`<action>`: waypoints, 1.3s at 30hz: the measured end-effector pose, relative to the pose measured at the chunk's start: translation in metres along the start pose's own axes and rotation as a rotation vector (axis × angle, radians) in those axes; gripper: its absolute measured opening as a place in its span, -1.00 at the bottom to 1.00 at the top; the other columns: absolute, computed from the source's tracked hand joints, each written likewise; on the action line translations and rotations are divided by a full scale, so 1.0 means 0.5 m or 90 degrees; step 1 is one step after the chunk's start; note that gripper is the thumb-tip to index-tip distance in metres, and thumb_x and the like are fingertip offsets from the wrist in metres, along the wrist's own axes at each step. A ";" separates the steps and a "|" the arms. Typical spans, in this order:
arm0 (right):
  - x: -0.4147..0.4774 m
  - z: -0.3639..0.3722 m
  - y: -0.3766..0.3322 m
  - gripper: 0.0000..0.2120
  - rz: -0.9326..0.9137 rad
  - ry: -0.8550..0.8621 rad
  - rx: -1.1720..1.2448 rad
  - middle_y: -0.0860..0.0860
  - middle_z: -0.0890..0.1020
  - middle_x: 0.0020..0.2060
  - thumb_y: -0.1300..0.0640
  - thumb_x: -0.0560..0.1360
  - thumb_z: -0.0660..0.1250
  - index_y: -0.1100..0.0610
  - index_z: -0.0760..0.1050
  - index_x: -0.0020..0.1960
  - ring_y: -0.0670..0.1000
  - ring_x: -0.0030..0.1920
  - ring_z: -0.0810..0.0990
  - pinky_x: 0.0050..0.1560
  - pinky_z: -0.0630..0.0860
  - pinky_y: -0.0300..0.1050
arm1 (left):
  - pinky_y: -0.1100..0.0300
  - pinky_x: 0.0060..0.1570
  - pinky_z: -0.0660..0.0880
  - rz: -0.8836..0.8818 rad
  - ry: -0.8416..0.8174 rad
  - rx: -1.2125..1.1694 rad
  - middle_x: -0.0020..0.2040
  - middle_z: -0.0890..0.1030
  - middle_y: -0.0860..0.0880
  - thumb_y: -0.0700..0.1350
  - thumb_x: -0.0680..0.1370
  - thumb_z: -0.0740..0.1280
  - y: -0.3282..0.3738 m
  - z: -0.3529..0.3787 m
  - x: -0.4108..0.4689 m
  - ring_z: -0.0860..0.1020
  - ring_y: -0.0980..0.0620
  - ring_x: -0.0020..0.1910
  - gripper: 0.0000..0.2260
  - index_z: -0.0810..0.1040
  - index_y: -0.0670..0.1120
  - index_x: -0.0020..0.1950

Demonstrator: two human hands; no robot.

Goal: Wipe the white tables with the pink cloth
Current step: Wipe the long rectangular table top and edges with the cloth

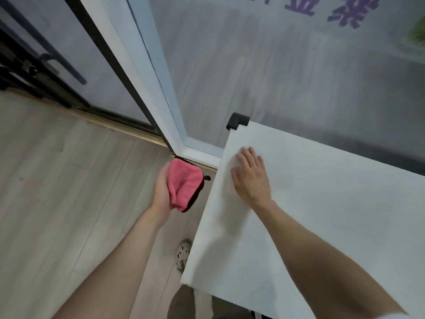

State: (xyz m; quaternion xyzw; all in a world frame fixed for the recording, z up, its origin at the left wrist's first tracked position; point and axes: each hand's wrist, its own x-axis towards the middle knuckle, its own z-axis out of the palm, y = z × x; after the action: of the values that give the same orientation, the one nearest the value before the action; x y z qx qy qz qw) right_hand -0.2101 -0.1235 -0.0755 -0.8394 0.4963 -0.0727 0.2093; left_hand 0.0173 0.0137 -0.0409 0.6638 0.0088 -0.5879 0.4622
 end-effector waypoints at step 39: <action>0.006 0.049 0.013 -0.38 -0.023 0.132 -0.102 0.05 0.19 0.73 -0.03 0.69 0.13 0.16 0.23 0.71 0.03 0.75 0.05 0.71 0.05 0.29 | 0.52 0.38 0.34 0.469 -0.015 0.285 0.48 0.47 0.28 -0.08 0.79 0.23 -0.065 0.208 0.150 0.39 0.57 0.38 -0.57 0.39 0.06 0.69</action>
State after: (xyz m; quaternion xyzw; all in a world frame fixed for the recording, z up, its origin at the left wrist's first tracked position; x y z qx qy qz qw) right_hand -0.2058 -0.1222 -0.1005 -0.8501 0.5045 -0.1227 0.0883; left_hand -0.0580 -0.0725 -0.1072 0.6998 -0.3618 -0.3784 0.4860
